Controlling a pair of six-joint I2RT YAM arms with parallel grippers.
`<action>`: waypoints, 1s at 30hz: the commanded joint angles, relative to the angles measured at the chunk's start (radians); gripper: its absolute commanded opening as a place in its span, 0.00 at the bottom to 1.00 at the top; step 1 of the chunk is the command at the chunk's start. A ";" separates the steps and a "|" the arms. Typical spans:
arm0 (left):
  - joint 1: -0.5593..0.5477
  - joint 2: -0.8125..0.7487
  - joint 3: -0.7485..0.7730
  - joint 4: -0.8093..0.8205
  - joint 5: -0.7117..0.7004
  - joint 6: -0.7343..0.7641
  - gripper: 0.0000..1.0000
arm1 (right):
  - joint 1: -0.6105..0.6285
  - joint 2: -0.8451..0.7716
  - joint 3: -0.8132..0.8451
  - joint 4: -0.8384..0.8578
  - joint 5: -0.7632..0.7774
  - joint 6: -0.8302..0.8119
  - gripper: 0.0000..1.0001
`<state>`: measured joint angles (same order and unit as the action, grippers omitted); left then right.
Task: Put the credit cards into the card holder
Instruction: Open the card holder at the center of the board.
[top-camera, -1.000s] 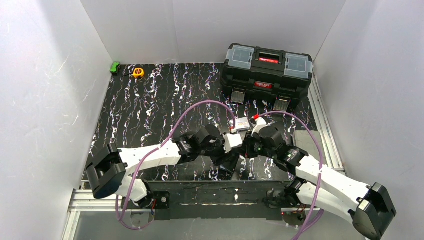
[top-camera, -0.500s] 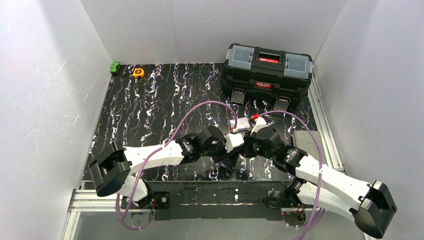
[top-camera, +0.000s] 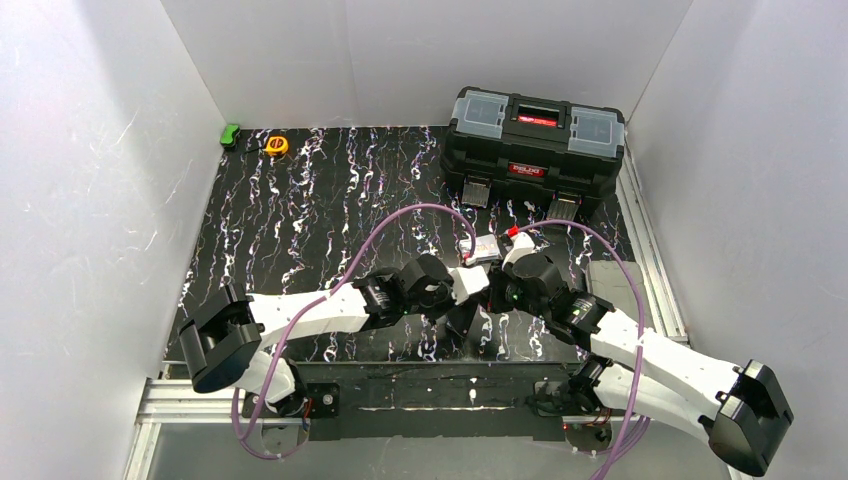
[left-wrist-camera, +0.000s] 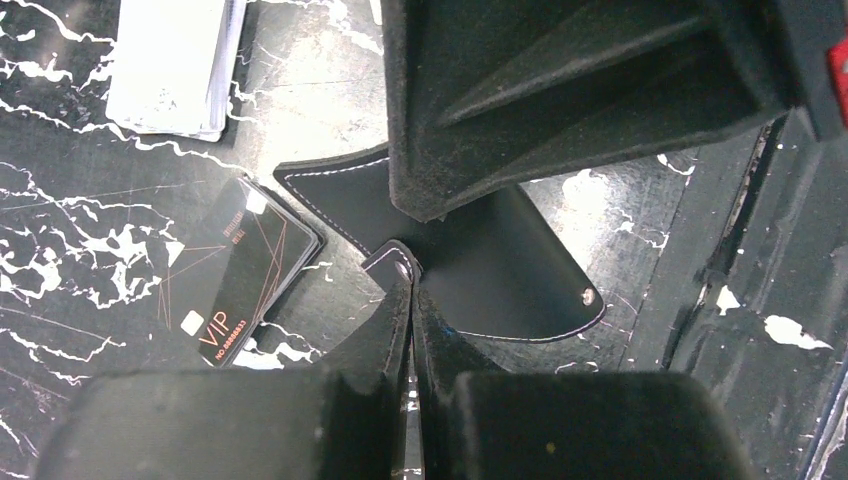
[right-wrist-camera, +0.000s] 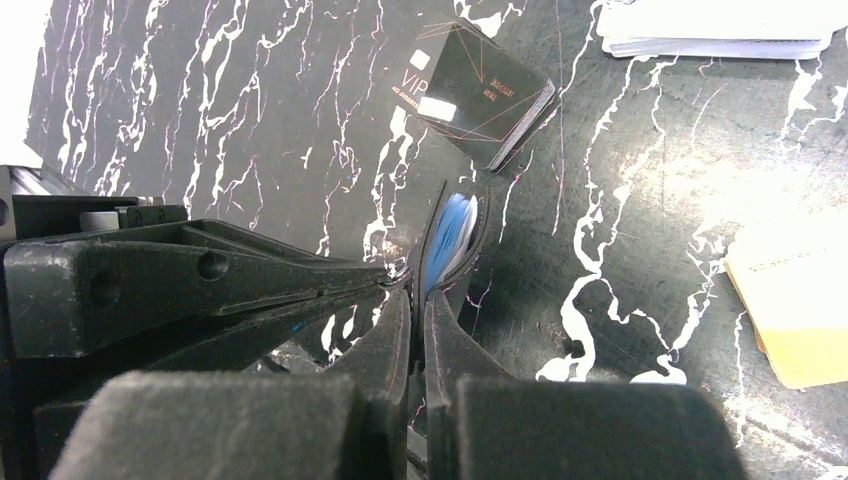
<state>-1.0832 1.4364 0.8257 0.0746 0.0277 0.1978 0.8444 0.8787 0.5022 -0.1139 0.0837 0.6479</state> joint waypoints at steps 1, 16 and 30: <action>0.011 -0.006 -0.002 0.001 -0.111 -0.006 0.00 | 0.012 -0.013 0.015 0.036 -0.045 0.020 0.01; 0.052 -0.036 0.011 -0.068 0.004 -0.097 0.00 | 0.012 -0.027 0.002 0.016 -0.033 0.020 0.01; 0.041 -0.053 -0.018 0.012 0.119 -0.100 0.48 | 0.012 0.014 0.058 0.013 -0.001 -0.002 0.01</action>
<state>-1.0374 1.3556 0.7715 0.0605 0.1246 0.1112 0.8524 0.8944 0.4965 -0.1303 0.0658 0.6537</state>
